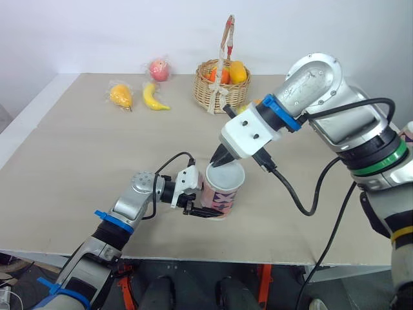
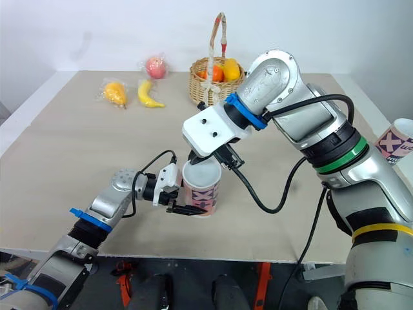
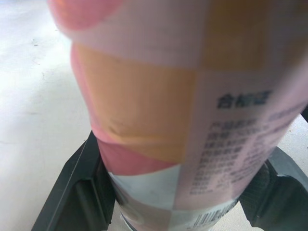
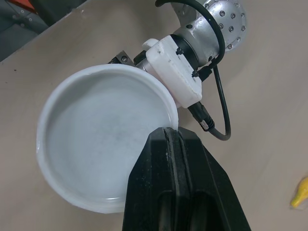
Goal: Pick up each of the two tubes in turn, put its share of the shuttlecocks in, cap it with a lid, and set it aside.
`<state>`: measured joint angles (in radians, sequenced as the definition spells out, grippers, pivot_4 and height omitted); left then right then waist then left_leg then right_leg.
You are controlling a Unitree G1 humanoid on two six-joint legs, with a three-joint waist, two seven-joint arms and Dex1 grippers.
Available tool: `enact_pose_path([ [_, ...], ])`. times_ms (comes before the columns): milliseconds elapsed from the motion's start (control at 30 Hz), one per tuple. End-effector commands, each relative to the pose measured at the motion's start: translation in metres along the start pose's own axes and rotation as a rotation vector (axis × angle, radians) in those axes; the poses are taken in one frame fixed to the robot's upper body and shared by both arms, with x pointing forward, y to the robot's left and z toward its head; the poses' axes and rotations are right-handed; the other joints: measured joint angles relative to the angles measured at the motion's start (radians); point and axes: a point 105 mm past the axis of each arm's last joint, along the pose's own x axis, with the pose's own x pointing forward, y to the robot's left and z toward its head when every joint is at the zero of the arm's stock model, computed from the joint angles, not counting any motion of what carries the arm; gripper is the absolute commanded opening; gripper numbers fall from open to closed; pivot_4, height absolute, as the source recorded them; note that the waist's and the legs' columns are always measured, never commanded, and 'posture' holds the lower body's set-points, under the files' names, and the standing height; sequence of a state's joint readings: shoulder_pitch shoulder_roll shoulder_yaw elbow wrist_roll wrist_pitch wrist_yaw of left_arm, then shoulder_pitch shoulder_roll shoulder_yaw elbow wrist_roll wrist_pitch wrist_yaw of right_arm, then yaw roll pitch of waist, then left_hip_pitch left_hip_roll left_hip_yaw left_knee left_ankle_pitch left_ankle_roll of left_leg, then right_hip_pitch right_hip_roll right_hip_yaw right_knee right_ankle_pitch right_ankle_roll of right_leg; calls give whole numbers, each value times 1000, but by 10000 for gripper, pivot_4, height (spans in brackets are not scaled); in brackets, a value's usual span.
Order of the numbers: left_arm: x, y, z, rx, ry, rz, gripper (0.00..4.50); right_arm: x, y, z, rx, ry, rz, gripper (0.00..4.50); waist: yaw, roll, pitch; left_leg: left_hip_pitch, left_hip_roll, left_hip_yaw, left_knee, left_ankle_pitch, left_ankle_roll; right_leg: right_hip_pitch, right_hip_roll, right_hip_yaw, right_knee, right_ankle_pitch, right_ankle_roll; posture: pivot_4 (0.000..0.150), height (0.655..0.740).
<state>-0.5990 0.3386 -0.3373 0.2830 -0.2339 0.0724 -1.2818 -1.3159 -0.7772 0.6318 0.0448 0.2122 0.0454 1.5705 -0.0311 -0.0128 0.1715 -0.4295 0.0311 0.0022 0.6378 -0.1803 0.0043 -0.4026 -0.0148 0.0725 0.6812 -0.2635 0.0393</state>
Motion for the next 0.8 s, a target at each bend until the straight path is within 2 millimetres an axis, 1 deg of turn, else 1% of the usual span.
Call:
enact_pose_path([
  [33,-13,6,-14,-40,57,61,29019,14,21,-3,-57,10,94,348,0,0,0,0,0,0,0,0,0,0,0,0,0,0,0,1500,7400],
  [100,-14,7,-14,-40,57,63,29019,21,27,-8,-64,20,110,348,0,0,-1,0,0,0,0,0,0,1,0,0,0,0,0,1500,7400],
  [167,-14,7,-14,-41,57,65,29019,30,29,-17,-56,39,106,348,0,-2,-2,1,0,0,0,0,0,1,0,0,0,-1,0,1500,7400],
  [233,-14,6,-14,-41,58,65,29019,34,25,-23,-7,50,73,6574,0,-3,-3,5,0,0,-1,0,0,4,0,0,0,-3,2,1500,7400],
  [300,-14,6,-14,-43,57,66,29019,28,14,-26,38,55,4,12381,-1,-5,-5,7,1,0,-2,0,0,7,1,0,0,-4,1,1500,7400],
  [333,-14,6,-14,-44,56,66,29019,26,11,-27,46,55,-15,17122,-2,-5,-5,8,1,0,-2,0,0,7,1,0,0,-5,-3,1500,7400],
  [433,-14,5,-14,-46,57,66,29019,10,-2,-21,93,29,-79,31275,-3,-5,-5,9,2,0,-1,1,1,7,1,0,0,-2,-5,1500,7400],
  [467,-14,5,-15,-47,58,66,29019,1,-6,-18,111,6,-101,34148,-3,-5,-5,9,2,0,-2,1,2,7,1,0,0,-1,-5,1500,7400],
  [567,-14,5,-15,-47,58,64,29019,-24,-16,-10,156,-55,-172,34148,-3,-5,-4,7,3,0,-2,1,2,4,1,0,0,-1,-6,1500,7400],
  [633,-14,5,-15,-46,58,65,29019,-36,-16,-4,179,-96,-194,34148,-3,-4,-4,5,3,0,-2,1,2,2,1,0,0,-1,-6,1500,7400],
  [667,-14,5,-14,-45,58,65,29019,-40,-14,-2,187,-116,-198,34148,-3,-4,-4,4,2,0,-2,1,2,1,1,0,0,2,-10,1500,7400],
  [733,-14,5,-14,-45,57,66,29019,-43,-7,5,219,-170,-189,34148,-2,-4,-4,2,2,0,-3,1,2,-1,1,0,0,3,-7,1500,7400],
  [800,-14,5,-15,-45,57,67,29019,-38,2,5,244,-180,-176,34148,-2,-4,-4,0,1,0,-3,1,2,-2,1,0,0,3,-7,1500,7400],
])
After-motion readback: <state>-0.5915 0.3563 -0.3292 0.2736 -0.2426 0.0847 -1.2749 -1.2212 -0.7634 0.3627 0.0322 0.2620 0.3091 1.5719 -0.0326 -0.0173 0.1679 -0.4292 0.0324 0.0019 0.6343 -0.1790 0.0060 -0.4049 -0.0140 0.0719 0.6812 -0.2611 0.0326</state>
